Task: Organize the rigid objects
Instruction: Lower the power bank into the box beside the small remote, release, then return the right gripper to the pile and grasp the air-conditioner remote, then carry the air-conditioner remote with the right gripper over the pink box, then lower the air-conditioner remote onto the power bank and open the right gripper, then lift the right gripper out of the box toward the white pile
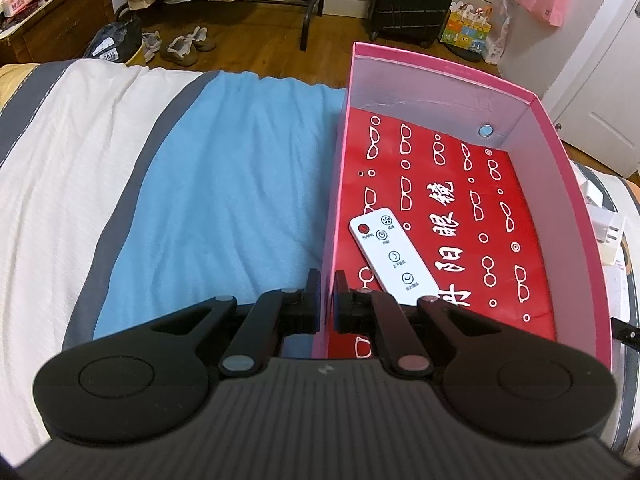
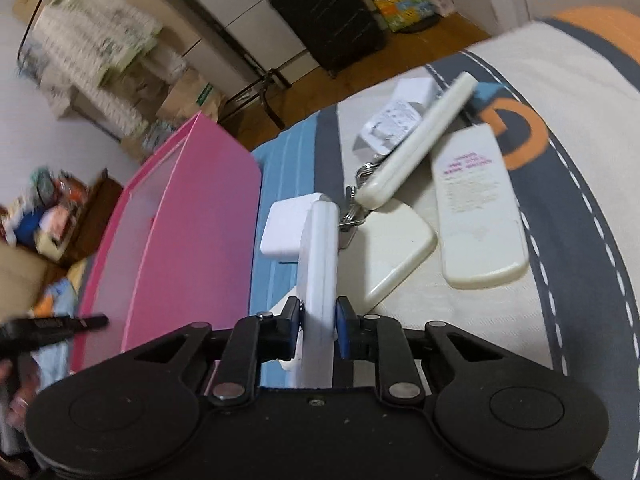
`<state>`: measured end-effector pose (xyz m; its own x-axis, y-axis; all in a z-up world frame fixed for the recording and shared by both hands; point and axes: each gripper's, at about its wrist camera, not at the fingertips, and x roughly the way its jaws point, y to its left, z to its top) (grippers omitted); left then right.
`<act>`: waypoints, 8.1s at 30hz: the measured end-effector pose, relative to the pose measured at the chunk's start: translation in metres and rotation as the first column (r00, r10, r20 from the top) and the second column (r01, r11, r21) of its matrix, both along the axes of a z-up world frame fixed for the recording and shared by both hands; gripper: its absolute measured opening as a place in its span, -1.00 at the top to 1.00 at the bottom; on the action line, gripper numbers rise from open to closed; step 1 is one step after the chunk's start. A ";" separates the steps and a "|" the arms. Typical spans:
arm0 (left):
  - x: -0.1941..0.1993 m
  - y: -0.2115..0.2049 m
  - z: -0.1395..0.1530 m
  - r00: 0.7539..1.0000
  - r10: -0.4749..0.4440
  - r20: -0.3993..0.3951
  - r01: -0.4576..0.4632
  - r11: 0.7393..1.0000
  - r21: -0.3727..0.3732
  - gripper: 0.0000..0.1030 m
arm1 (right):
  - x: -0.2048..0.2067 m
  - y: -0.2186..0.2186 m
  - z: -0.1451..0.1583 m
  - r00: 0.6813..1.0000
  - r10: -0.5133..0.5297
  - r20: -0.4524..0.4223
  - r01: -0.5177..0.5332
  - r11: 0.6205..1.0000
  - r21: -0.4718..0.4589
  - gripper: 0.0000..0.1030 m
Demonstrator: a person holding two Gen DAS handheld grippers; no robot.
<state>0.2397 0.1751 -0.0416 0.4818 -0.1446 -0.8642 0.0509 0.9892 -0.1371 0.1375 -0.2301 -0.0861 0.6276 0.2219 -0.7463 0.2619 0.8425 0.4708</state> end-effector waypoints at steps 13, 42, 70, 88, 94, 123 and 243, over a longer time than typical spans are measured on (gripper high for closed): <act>-0.003 0.002 0.003 1.000 -0.010 0.007 0.010 1.000 -0.011 0.94 | -0.018 0.050 0.078 0.974 0.135 0.181 -0.071 0.943 -0.325 0.61; 0.000 0.010 -0.001 1.000 -0.013 0.001 0.013 0.998 -0.063 0.92 | 0.099 0.201 0.013 0.990 0.109 -0.085 -0.118 0.987 -0.112 0.46; -0.002 0.000 0.006 1.000 0.000 0.013 0.000 1.000 -0.004 0.93 | 0.036 -0.016 0.007 0.971 -0.071 -0.227 0.061 0.997 -0.049 -0.15; -0.003 0.001 0.008 1.000 -0.001 0.014 0.001 1.000 -0.008 0.93 | 0.059 0.074 -0.026 0.982 -0.076 -0.174 0.012 0.940 -0.342 -0.81; -0.004 0.002 0.009 1.000 -0.004 0.016 0.004 1.000 -0.006 0.93 | 0.027 0.047 -0.010 0.977 0.011 -0.213 -0.071 0.958 -0.277 -0.27; -0.005 0.003 0.011 1.000 0.002 0.023 -0.002 1.000 -0.012 0.93 | -0.005 0.032 0.018 0.997 0.081 -0.021 -0.083 0.970 -0.230 0.58; -0.003 0.000 0.010 0.999 0.034 0.006 -0.034 0.999 -0.010 0.90 | 0.029 0.055 0.095 0.891 0.433 0.135 -0.317 0.808 -0.497 -0.27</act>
